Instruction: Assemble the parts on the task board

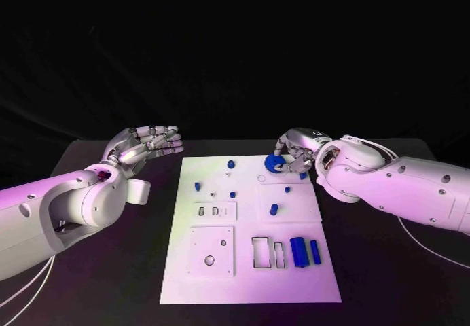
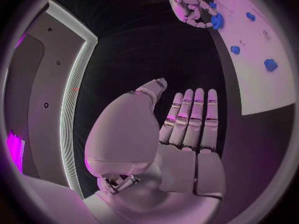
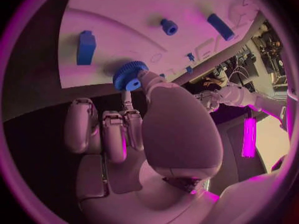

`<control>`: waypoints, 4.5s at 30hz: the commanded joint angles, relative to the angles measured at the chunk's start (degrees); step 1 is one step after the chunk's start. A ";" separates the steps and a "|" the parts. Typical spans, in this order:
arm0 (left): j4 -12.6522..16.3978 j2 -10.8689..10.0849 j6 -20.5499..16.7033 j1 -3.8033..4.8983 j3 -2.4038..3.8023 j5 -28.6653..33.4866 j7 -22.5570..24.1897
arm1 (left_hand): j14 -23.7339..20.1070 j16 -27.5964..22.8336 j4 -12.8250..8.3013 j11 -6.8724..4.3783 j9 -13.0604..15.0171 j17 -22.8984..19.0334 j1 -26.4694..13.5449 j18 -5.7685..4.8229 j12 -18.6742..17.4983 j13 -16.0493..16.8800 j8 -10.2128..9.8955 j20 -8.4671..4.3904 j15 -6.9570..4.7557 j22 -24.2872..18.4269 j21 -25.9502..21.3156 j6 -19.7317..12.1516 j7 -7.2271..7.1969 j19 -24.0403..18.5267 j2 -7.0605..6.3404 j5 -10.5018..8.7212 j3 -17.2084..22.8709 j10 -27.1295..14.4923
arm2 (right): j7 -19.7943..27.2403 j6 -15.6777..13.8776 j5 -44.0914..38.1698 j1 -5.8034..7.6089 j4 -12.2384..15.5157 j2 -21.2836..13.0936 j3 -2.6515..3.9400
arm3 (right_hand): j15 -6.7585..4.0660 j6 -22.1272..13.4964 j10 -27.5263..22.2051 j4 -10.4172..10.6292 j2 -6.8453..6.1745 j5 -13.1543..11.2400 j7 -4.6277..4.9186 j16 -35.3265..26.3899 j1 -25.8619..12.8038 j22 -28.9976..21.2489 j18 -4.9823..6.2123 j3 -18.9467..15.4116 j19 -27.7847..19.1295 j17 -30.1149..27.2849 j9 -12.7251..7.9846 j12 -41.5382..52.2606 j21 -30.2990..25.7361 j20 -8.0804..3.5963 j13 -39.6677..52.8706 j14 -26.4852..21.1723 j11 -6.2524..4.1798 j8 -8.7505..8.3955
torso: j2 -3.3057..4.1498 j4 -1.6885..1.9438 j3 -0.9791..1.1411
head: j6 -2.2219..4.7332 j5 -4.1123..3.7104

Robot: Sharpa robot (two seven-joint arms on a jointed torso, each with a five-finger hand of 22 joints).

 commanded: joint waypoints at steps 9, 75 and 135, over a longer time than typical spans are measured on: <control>-0.13 0.34 1.04 0.07 0.05 0.37 0.51 | -0.52 -0.36 0.04 0.47 -0.07 -0.01 -0.10 0.46 -0.27 0.05 -0.24 0.16 -0.01 -0.06 -0.36 -0.30 1.25 -0.35 -0.27 -0.21 0.30 0.08 | -2.40 -5.91 -8.08 0.41 6.25 1.50 0.30 | -0.45 0.22 0.98 -0.05 -0.48 0.80 -0.07 0.23 -0.69 0.17 -1.01 1.05 0.50 15.09 0.00 0.30 0.22 -0.24 8.19 5.93 -0.14 -0.40 | 0.08 0.01 -0.01 | 0.05 0.47; 0.25 1.81 2.27 0.07 0.06 0.37 -0.15 | -0.68 -0.54 -0.01 0.51 -0.07 0.04 -0.34 0.49 -0.53 0.07 -0.29 0.22 0.03 -0.12 -0.32 -0.37 1.29 -0.28 -0.15 -0.32 0.41 0.09 | -1.01 -1.79 -12.35 -3.66 -4.32 15.47 -0.25 | 0.25 -2.03 -0.22 -0.58 -2.20 0.69 1.02 0.23 -2.41 -0.60 -0.77 4.07 -0.09 15.09 -1.16 -0.94 -1.14 0.26 6.79 5.93 0.76 -4.04 | 0.11 0.10 0.04 | -0.78 1.19; 0.33 1.04 2.12 0.07 0.05 0.37 -1.30 | -1.06 -0.89 -0.35 0.76 -0.15 0.09 -0.48 0.45 -1.17 0.01 -0.61 0.32 0.20 -0.25 -0.35 -0.95 1.53 -0.36 -0.21 -0.15 0.54 -0.53 | -3.87 -3.25 -4.00 -3.09 -1.05 11.52 -0.26 | 1.12 -4.06 -0.43 -0.10 0.93 1.38 1.89 0.23 -5.76 0.37 -0.80 -0.58 0.39 15.09 -5.57 -1.07 -1.51 1.20 6.52 5.93 1.64 -5.96 | 0.05 -0.01 0.05 | -0.42 1.49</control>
